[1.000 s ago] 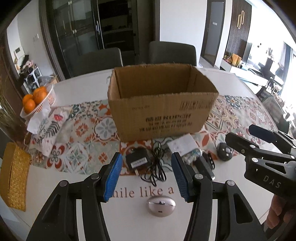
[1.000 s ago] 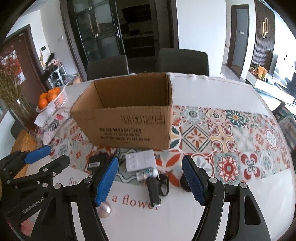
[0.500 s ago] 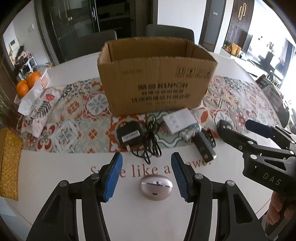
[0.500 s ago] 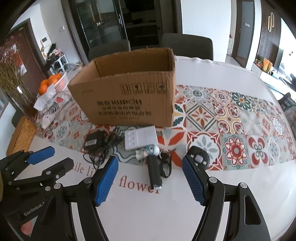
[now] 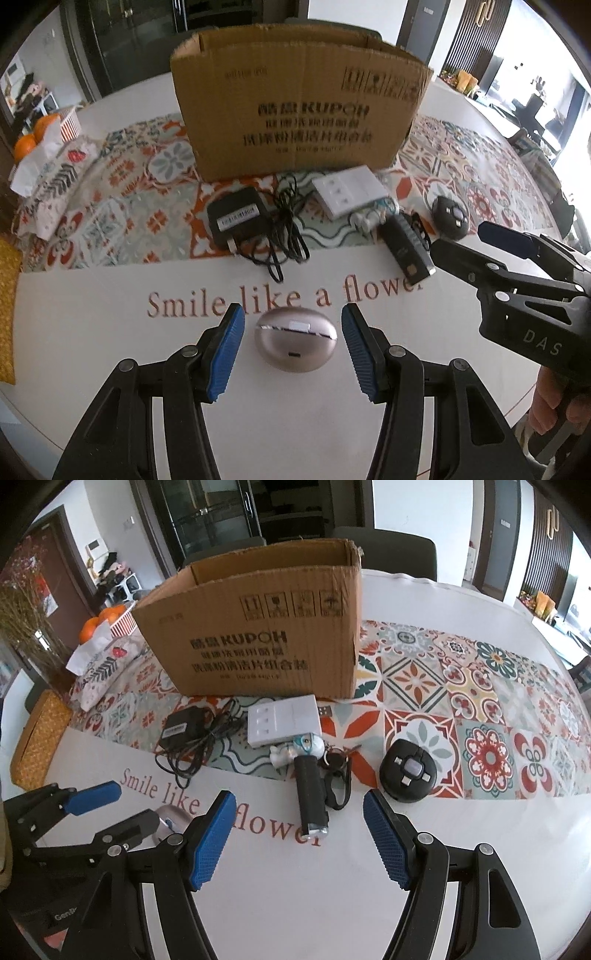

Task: Organize rigid objects
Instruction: 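Grasp the silver egg device with the left gripper while the right grasps the black flashlight, then carry the silver egg and black flashlight with both grippers over the box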

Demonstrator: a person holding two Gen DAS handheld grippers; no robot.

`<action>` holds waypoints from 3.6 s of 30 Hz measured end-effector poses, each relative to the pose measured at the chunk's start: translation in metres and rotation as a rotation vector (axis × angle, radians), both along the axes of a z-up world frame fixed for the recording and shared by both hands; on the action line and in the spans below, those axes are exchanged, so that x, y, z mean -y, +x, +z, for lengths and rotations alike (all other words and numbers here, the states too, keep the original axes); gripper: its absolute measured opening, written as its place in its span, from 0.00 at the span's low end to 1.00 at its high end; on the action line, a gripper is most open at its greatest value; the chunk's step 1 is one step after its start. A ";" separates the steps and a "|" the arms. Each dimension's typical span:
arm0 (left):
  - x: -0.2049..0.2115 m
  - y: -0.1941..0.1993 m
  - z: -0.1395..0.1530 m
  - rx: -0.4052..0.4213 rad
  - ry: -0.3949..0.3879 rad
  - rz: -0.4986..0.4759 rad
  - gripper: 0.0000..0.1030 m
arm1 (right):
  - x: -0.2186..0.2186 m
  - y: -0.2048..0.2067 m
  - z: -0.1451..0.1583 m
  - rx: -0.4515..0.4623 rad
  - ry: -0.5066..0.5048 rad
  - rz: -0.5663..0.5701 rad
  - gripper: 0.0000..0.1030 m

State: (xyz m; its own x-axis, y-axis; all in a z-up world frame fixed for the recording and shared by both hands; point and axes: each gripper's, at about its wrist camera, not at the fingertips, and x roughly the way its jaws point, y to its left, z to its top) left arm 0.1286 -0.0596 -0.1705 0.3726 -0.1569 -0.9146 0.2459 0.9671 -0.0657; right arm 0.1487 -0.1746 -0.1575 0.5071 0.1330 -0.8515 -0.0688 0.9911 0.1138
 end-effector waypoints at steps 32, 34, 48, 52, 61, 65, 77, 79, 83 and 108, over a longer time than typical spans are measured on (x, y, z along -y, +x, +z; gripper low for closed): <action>0.005 0.001 -0.041 -0.055 0.034 -0.007 0.66 | 0.008 0.021 -0.061 -0.086 0.020 -0.026 0.70; 0.005 0.002 -0.043 -0.066 0.022 -0.003 0.67 | 0.008 0.021 -0.062 -0.082 0.021 -0.027 0.70; 0.004 0.012 -0.061 -0.118 -0.025 0.023 0.68 | 0.013 0.043 -0.071 -0.078 0.013 -0.049 0.70; 0.004 0.011 -0.063 -0.102 -0.032 0.024 0.67 | 0.011 0.044 -0.071 -0.069 -0.001 -0.048 0.68; 0.001 0.016 -0.061 -0.082 -0.044 0.032 0.63 | 0.008 0.046 -0.069 -0.061 -0.016 -0.051 0.43; -0.003 0.015 -0.055 -0.053 -0.037 0.037 0.63 | 0.007 0.038 -0.064 -0.055 -0.016 -0.056 0.42; -0.012 0.012 -0.018 0.042 -0.063 0.037 0.63 | -0.002 0.015 -0.035 -0.014 0.001 -0.061 0.39; -0.012 0.013 -0.011 0.057 -0.072 0.035 0.63 | -0.002 0.012 -0.029 -0.006 0.006 -0.062 0.39; -0.013 0.015 0.001 0.087 -0.086 0.033 0.63 | -0.003 0.010 -0.015 0.014 0.007 -0.063 0.39; -0.019 0.050 0.085 0.289 -0.129 -0.007 0.63 | -0.014 0.027 0.071 0.190 0.023 -0.084 0.39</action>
